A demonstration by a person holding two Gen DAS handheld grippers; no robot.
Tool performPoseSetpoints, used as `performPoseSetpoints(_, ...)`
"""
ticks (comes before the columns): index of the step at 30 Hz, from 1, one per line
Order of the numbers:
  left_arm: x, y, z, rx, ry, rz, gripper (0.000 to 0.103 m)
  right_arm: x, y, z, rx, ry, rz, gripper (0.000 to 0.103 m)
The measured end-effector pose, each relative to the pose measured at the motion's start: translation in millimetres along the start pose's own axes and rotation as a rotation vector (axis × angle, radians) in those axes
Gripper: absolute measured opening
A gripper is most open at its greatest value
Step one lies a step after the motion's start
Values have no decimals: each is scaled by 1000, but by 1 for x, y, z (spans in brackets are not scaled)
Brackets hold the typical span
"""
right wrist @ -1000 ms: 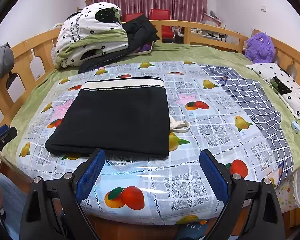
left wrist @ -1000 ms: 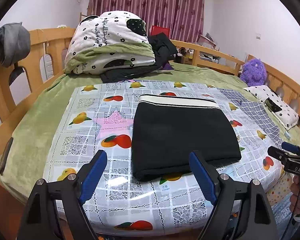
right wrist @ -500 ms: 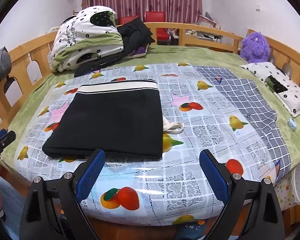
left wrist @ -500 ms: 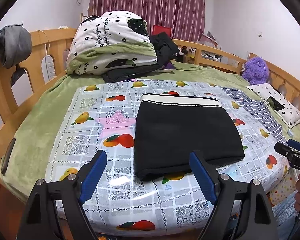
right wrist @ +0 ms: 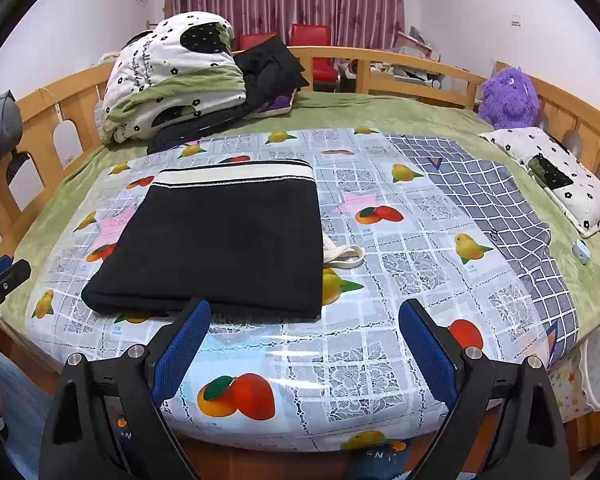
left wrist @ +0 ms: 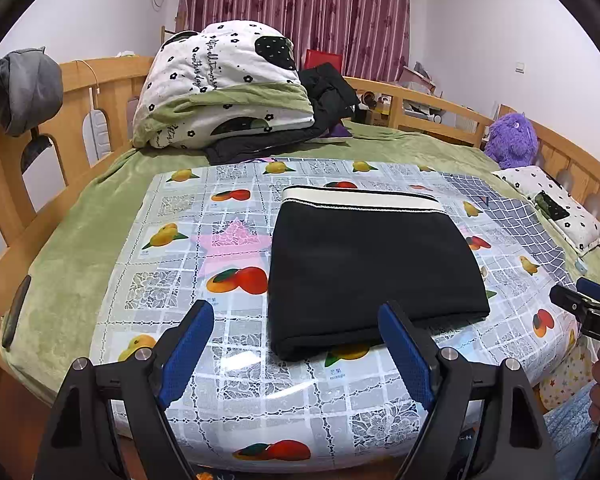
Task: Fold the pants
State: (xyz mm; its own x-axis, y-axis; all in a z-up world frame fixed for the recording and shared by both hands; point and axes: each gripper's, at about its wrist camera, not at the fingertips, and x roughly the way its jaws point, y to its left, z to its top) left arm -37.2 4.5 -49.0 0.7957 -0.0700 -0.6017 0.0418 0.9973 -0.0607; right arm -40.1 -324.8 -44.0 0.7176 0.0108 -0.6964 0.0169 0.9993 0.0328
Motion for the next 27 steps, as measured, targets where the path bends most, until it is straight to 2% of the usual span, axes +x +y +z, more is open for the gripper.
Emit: performPoseSetpoints(27, 1, 0, 0, 5, 4, 1, 83, -3, -3, 0, -3, -7, -8, 94)
